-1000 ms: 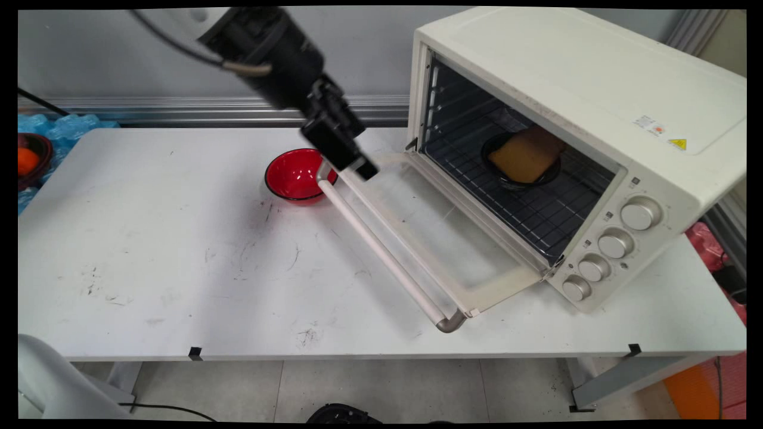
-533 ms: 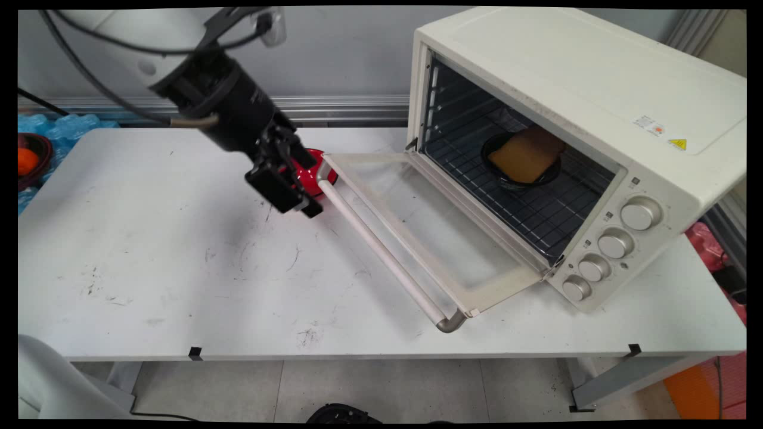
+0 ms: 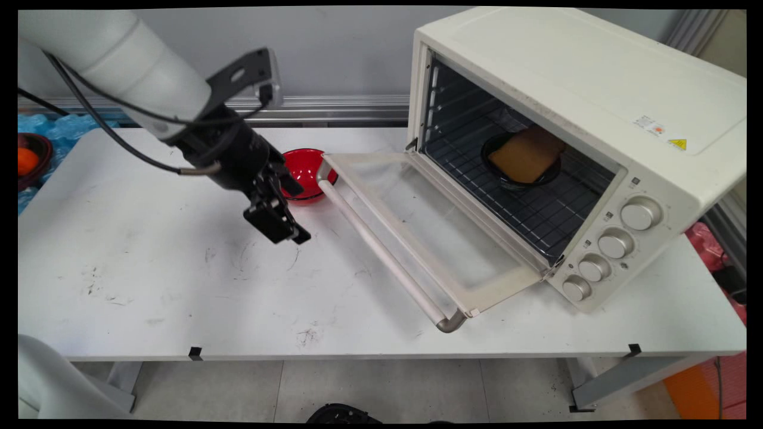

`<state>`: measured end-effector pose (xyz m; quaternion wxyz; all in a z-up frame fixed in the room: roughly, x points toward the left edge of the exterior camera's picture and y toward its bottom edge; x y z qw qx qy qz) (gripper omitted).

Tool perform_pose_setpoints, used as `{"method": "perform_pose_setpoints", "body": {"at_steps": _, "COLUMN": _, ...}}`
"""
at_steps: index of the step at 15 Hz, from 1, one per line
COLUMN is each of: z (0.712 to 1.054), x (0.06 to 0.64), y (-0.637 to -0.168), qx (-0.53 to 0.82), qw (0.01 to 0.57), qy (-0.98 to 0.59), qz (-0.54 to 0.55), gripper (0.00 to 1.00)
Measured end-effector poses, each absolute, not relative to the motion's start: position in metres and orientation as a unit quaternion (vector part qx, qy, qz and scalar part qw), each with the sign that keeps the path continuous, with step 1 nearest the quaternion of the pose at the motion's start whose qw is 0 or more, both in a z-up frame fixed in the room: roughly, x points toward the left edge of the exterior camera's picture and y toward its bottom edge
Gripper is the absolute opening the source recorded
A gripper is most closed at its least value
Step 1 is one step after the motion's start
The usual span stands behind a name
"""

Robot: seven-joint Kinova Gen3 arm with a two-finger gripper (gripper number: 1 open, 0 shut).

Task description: Close the oven

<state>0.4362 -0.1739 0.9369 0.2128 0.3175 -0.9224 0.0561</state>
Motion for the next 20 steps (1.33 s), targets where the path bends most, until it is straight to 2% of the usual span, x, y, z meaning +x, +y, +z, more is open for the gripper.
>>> {"method": "perform_pose_setpoints", "body": {"at_steps": 11, "z": 0.854, "x": 0.421, "y": -0.18, "qx": 0.369, "qw": 0.207, "qy": -0.904, "qz": 0.057, "gripper": 1.0}}
{"method": "perform_pose_setpoints", "body": {"at_steps": 19, "z": 0.816, "x": 0.404, "y": -0.191, "qx": 0.384, "qw": 0.217, "qy": -0.895, "qz": 0.06, "gripper": 1.0}}
{"method": "perform_pose_setpoints", "body": {"at_steps": 20, "z": 0.812, "x": 0.402, "y": -0.193, "qx": 0.385, "qw": 0.219, "qy": -0.894, "qz": 0.063, "gripper": 0.0}}
